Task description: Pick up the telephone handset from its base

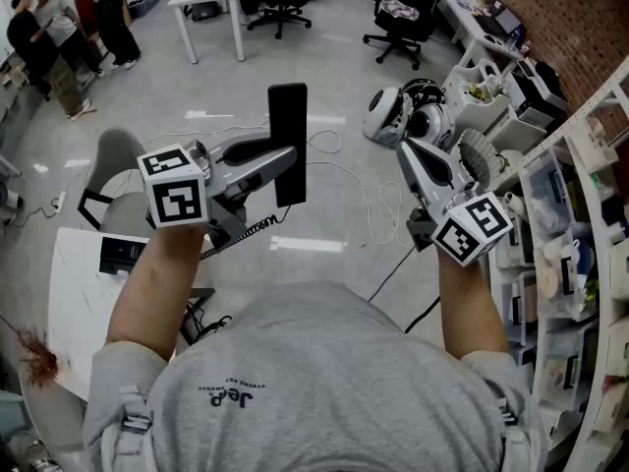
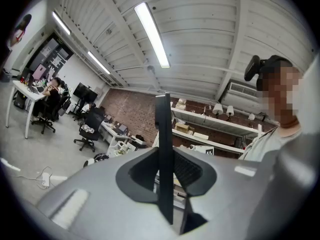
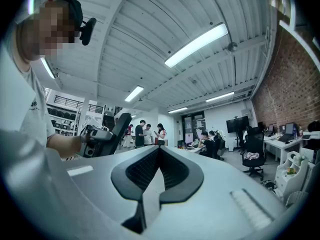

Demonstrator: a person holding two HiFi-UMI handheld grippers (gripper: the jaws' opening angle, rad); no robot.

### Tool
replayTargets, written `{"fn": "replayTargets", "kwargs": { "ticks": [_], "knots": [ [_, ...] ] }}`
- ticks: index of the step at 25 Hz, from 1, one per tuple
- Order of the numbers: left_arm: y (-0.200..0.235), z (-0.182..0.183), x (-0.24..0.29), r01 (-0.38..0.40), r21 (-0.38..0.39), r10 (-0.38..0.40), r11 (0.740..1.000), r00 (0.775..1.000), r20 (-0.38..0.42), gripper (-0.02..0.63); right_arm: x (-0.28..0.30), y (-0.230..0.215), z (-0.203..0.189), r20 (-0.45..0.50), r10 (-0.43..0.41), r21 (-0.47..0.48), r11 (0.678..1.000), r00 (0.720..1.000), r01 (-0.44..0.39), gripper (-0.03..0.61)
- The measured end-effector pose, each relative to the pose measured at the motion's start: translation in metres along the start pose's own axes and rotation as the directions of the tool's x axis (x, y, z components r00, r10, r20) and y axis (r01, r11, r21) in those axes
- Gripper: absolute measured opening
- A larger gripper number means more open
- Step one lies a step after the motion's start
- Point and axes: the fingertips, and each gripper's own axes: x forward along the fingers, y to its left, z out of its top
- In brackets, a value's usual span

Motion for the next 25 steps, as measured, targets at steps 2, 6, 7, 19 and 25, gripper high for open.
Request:
{"fn": "replayTargets", "kwargs": {
  "ticks": [2,6,7,19,25],
  "knots": [
    [-0.0002,-0.0008,-0.0019,-0.001,0.001,0.001,1.000,1.000,0.002,0.138,0.0001,0.0009,-0.0021,0.001,0.003,0.002,1.000,1.000,-0.003,0.003],
    [-0.0015,0.0001,-0.0024,0.002,0.001,-0.002,1.000,1.000,0.005,0.138,0.0003,0.0031,-0.0009,-0.004,0.007,0.003,1.000,1.000,-0.007,0.003],
    [-0.0022,0.0002,-0.0030,0.003,0.002,-0.003,1.000,1.000,0.004,0.138,0.0006,0.0044,-0.0002,-0.004,0.008,0.002,1.000,1.000,-0.008,0.003],
    [-0.0071,-0.0010,-0.0053,0.000,0.002,0.000,1.000,1.000,0.003,0.138,0.0008,0.0057,-0.0037,-0.016,0.015,0.003,1.000,1.000,-0.014,0.002],
    [-0.0084,-0.0001,-0.0051,0.002,0.004,-0.002,1.000,1.000,0.003,0.138,0.0027,0.0080,-0.0044,-0.020,0.024,-0.001,1.000,1.000,-0.024,0.003]
  ]
}}
